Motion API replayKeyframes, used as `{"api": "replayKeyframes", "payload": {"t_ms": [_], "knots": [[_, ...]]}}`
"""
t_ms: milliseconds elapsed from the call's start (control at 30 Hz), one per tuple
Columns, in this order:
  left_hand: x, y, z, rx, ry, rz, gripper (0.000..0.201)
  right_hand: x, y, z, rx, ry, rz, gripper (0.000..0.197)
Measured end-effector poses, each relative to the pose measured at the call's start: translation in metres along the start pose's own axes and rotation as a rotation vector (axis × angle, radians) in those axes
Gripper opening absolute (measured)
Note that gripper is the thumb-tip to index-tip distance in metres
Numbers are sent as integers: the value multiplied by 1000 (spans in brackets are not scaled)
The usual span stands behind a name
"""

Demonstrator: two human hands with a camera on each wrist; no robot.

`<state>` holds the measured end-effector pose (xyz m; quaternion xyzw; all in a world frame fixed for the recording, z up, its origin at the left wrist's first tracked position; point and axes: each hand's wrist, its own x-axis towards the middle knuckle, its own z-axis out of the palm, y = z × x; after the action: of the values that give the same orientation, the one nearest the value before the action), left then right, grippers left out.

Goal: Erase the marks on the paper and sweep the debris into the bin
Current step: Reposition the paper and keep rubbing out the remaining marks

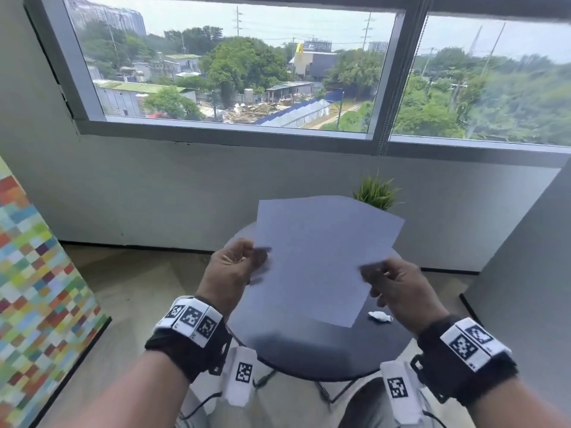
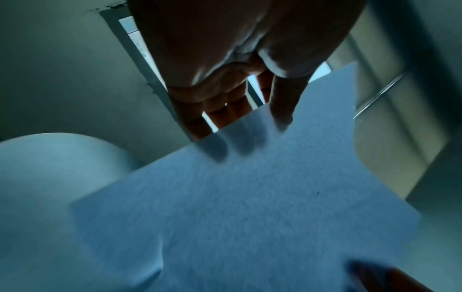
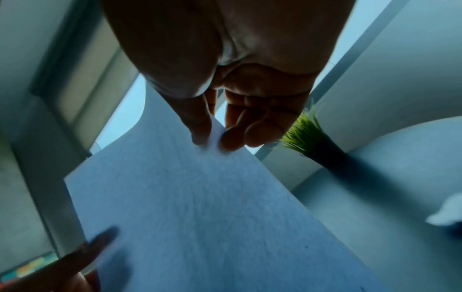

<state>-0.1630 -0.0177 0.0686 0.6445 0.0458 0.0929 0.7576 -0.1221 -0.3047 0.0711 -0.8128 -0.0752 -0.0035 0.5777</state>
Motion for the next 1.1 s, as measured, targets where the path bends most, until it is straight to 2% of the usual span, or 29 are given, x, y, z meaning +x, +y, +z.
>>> {"api": "replayKeyframes", "payload": {"t_ms": [67, 100, 133, 233, 267, 400, 467, 533, 633, 667, 700, 833, 900, 967, 1033, 1100], "knots": [[-3, -19, -6, 74, -41, -139, 14, 1, 18, 6, -56, -70, 74, 16], [-6, -25, -9, 109, -47, -186, 12, 3, 24, 8, -65, -94, 91, 17], [-7, -30, -13, 156, -32, -204, 12, 5, 26, 9, -68, -104, 91, 17], [-2, -38, -22, 276, -8, -178, 36, 16, 22, 10, -95, -110, 43, 16], [-1, -38, -22, 289, 1, -175, 38, 20, 21, 11, -113, -125, 47, 16], [8, -28, -16, 249, 36, -195, 17, 40, 27, 6, -223, -128, 80, 7], [13, -36, -16, 240, 73, -254, 5, 50, 34, -2, -367, -112, 59, 6], [14, -50, -19, 262, 130, -335, 1, 57, 50, -11, -599, -180, 61, 12], [18, -94, -30, 357, 157, -447, 29, 56, 88, -16, -971, -379, 136, 27], [18, -113, -33, 365, 152, -464, 33, 53, 101, -16, -1052, -423, 150, 28], [15, -123, -32, 358, 152, -485, 34, 51, 113, -16, -1098, -440, 141, 28], [-9, -106, -14, 276, 196, -578, 33, 48, 143, -21, -1112, -399, 46, 23], [-7, -106, -22, 433, 245, -555, 47, 50, 143, -24, -1093, -395, 14, 15], [-4, -103, -33, 743, 245, -419, 58, 54, 140, -26, -1090, -407, 15, 4], [0, -100, -38, 946, 141, -276, 58, 60, 133, -24, -1073, -393, 24, 12], [6, -102, -35, 1136, -58, -186, 58, 68, 121, -19, -977, -319, 53, 16]]}}
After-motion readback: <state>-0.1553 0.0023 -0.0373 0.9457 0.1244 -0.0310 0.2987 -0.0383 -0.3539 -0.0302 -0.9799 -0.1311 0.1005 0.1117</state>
